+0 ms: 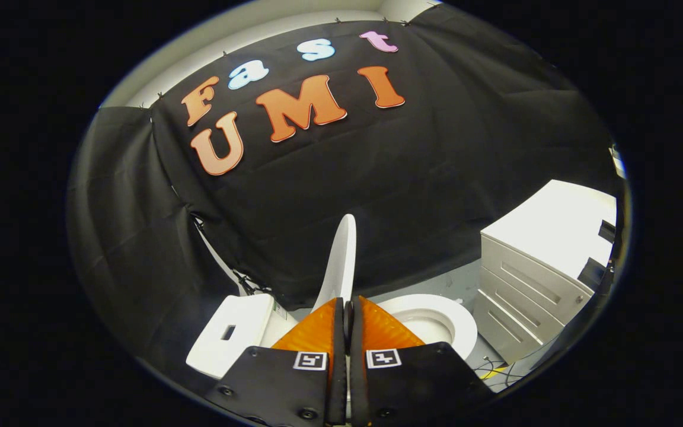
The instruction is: Open the toilet lid.
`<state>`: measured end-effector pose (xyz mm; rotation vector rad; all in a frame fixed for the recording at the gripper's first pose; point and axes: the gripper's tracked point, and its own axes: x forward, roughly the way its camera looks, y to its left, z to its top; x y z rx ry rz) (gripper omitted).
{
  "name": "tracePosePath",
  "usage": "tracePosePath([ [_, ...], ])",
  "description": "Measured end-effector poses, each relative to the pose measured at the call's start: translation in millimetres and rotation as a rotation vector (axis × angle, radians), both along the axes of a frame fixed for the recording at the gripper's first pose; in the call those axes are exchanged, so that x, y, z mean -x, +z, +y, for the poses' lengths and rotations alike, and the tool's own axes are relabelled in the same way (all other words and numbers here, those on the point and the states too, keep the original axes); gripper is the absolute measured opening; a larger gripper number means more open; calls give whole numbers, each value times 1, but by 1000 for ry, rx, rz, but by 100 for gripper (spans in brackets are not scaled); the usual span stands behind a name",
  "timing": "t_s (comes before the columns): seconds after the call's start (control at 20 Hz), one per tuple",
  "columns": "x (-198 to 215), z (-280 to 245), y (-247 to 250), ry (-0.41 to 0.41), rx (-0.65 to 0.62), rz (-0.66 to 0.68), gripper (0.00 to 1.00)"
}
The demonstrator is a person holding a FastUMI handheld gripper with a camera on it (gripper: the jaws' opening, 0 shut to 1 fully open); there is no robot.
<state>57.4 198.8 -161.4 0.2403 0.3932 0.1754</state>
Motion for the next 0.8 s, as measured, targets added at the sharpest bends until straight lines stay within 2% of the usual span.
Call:
tracePosePath([
  [0.15, 4, 22, 9, 27, -9, -11, 11],
  [0.8, 32, 148, 41, 173, 108, -60, 11],
])
